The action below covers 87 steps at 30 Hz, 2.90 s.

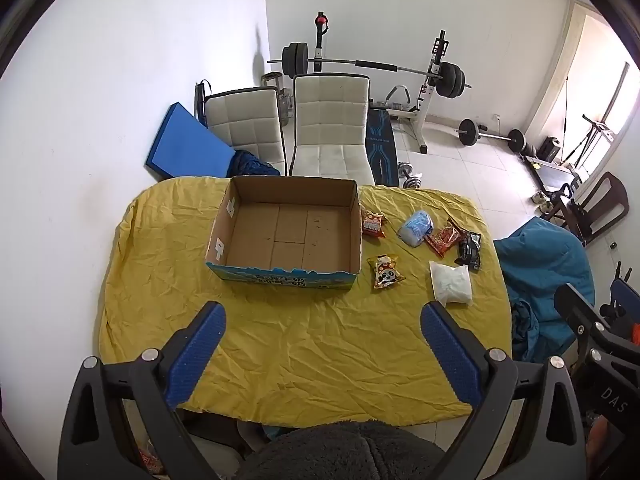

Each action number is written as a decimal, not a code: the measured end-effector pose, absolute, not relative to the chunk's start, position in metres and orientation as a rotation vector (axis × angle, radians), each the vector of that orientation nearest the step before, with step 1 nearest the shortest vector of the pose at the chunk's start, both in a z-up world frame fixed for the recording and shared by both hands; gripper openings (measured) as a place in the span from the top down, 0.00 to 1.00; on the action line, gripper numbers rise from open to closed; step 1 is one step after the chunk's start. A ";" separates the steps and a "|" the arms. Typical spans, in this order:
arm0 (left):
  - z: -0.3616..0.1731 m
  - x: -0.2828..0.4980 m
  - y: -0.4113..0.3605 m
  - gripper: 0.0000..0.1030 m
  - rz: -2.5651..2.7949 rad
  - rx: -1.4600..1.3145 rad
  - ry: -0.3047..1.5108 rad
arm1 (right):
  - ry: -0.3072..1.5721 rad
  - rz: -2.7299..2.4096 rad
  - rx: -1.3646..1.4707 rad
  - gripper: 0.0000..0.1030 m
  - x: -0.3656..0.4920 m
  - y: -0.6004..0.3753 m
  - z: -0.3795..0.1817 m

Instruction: Organize soft objects

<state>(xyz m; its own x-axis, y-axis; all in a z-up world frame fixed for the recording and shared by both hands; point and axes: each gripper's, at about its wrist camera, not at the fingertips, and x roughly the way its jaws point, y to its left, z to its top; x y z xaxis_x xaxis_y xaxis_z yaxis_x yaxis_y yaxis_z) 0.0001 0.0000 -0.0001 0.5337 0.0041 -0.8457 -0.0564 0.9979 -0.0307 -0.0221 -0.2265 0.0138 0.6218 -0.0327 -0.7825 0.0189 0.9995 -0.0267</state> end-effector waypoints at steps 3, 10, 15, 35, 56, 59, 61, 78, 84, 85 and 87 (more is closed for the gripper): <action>0.000 0.000 0.000 0.03 0.033 -0.055 1.005 | 0.884 -0.046 -0.026 0.00 -0.024 -0.226 0.013; -0.001 -0.002 -0.003 0.03 0.030 -0.057 1.001 | 0.880 -0.058 -0.031 0.00 -0.024 -0.224 0.020; -0.003 -0.009 -0.010 0.03 0.033 -0.058 1.001 | 0.876 -0.054 -0.027 0.00 -0.026 -0.224 0.021; 0.006 -0.003 -0.003 0.03 0.021 -0.071 1.002 | 0.876 -0.055 -0.041 0.00 -0.025 -0.220 0.019; 0.004 -0.003 -0.004 0.03 0.015 -0.075 1.004 | 0.867 -0.045 -0.042 0.00 -0.026 -0.224 0.022; 0.004 -0.003 -0.003 0.03 0.014 -0.080 1.004 | 0.867 -0.046 -0.042 0.00 -0.025 -0.223 0.021; 0.004 -0.004 -0.004 0.03 0.016 -0.078 1.001 | 0.868 -0.042 -0.040 0.00 -0.026 -0.223 0.021; 0.004 -0.003 -0.004 0.03 0.016 -0.080 0.998 | 0.870 -0.036 -0.032 0.00 -0.025 -0.222 0.021; 0.005 -0.001 -0.001 0.03 0.015 -0.079 0.998 | 0.870 -0.034 -0.027 0.00 -0.022 -0.222 0.021; 0.005 0.000 -0.002 0.03 0.016 -0.078 0.999 | 0.872 -0.034 -0.028 0.00 -0.022 -0.222 0.021; 0.005 0.000 -0.002 0.03 0.014 -0.080 1.000 | 0.873 -0.037 -0.028 0.00 -0.022 -0.221 0.021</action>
<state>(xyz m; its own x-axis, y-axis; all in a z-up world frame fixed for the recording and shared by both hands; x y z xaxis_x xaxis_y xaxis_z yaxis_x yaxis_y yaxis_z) -0.0003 -0.0018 0.0048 0.5403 -0.0244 -0.8411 -0.0487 0.9970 -0.0602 -0.0222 -0.2213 0.0208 0.6421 -0.0439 -0.7654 0.0212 0.9990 -0.0395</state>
